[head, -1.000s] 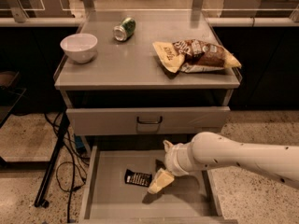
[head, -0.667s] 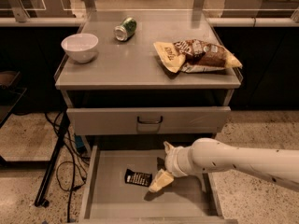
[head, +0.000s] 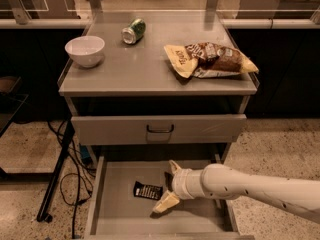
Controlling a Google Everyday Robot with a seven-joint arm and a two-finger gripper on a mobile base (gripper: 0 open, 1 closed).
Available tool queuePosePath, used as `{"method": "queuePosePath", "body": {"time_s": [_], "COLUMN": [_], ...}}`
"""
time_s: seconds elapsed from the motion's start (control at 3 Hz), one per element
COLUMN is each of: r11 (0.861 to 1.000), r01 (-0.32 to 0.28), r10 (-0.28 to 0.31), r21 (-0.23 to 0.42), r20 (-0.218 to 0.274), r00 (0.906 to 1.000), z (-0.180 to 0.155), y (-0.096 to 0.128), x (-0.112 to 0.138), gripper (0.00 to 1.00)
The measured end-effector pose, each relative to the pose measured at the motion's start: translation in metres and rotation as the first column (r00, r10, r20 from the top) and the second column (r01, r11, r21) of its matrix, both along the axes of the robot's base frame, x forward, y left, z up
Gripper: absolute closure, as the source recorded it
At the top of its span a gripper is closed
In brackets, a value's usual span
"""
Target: Pick rxbar chocolate from middle drawer and place on counter
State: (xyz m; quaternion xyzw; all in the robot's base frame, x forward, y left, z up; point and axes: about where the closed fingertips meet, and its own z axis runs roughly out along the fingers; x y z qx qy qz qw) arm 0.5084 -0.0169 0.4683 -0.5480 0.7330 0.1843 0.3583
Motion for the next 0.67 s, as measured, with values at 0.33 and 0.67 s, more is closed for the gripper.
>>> {"method": "queuePosePath", "body": {"time_s": [0.33,0.67], "r11": [1.000,1.000], "r01": [0.000,-0.006], "r10": [0.000,0.006], "r21": [0.000,-0.001], "r20": [0.000,0.022], "r00": [1.0000,0.9997], "z": [0.0000,-0.0013], "y": [0.0000,0.0009], "x": [0.0000,-0.0003], "gripper": [0.00,0.00]}}
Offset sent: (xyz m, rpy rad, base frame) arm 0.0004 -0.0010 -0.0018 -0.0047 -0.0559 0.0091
